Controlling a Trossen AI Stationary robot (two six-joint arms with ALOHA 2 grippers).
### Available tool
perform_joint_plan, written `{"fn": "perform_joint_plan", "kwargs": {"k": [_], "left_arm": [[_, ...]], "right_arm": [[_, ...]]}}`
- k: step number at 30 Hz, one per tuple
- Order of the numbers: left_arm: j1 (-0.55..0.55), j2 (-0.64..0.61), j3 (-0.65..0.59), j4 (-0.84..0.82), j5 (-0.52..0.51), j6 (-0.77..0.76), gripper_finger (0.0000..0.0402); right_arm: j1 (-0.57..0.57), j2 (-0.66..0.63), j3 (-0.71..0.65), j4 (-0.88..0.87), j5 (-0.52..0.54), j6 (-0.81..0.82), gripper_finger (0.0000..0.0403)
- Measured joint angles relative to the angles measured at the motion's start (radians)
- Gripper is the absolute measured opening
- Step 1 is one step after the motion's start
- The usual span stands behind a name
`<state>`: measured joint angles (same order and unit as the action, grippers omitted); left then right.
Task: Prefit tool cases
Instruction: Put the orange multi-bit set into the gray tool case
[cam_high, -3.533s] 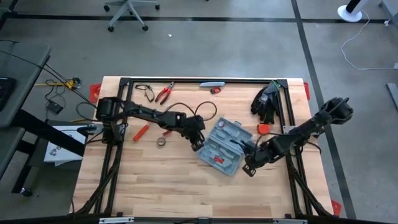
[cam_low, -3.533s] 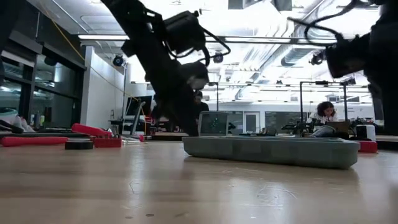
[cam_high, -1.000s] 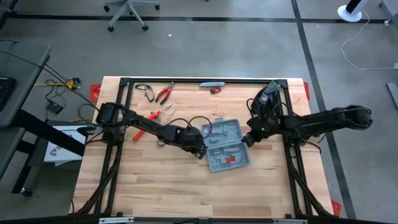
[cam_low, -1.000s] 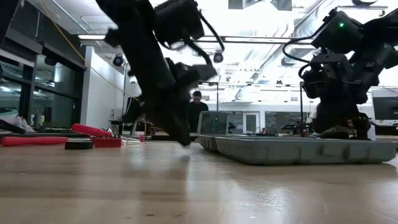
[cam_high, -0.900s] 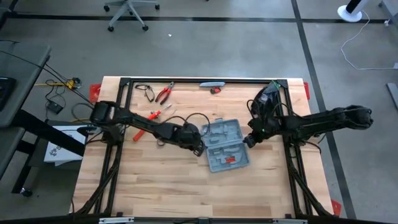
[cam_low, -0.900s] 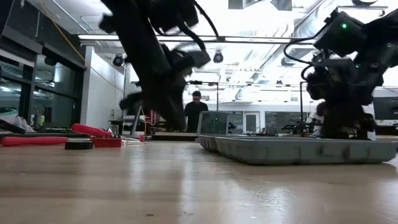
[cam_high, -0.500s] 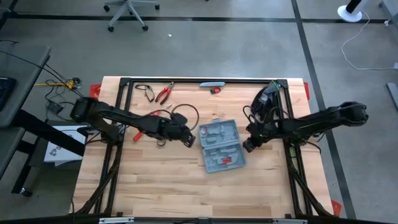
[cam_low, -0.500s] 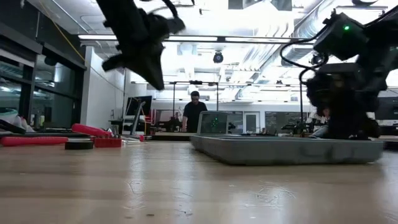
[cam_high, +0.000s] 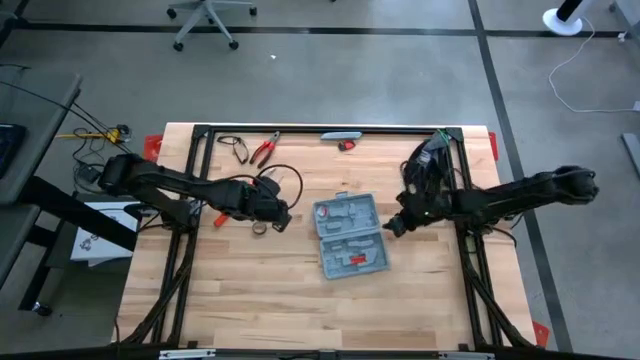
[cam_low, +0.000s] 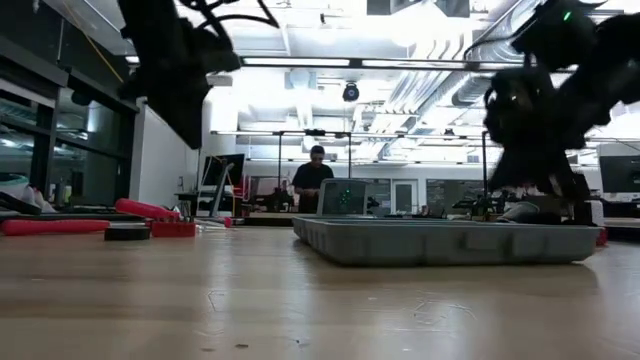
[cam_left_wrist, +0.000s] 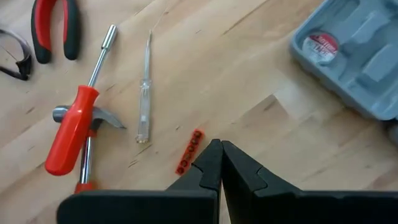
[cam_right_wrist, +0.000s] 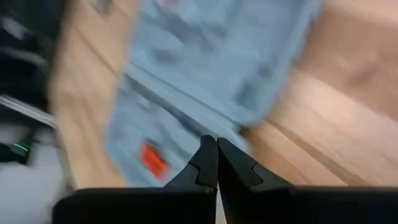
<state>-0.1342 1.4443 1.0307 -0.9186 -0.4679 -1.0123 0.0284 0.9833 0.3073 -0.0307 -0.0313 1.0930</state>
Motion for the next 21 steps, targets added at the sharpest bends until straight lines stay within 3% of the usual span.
{"fn": "perform_joint_plan", "kwargs": {"k": [4, 10, 14, 21], "left_arm": [[0.005, -0.032, -0.103, 0.15, -0.026, 0.045, 0.001], [0.045, -0.128, -0.243, 0.38, 0.073, 0.162, 0.0053], [0.059, -0.189, -0.276, 0.352, 0.135, 0.178, 0.0086], [0.068, -0.244, -0.28, 0.303, 0.107, 0.196, 0.013]], "right_arm": [[0.018, -0.148, 0.0, 0.0, 0.13, 0.088, 0.0], [0.089, -0.26, 0.0, -0.003, 0.343, 0.113, 0.0], [0.143, -0.253, 0.0, -0.002, 0.427, 0.163, 0.0], [0.185, -0.205, 0.0, -0.008, 0.456, 0.19, 0.0]]}}
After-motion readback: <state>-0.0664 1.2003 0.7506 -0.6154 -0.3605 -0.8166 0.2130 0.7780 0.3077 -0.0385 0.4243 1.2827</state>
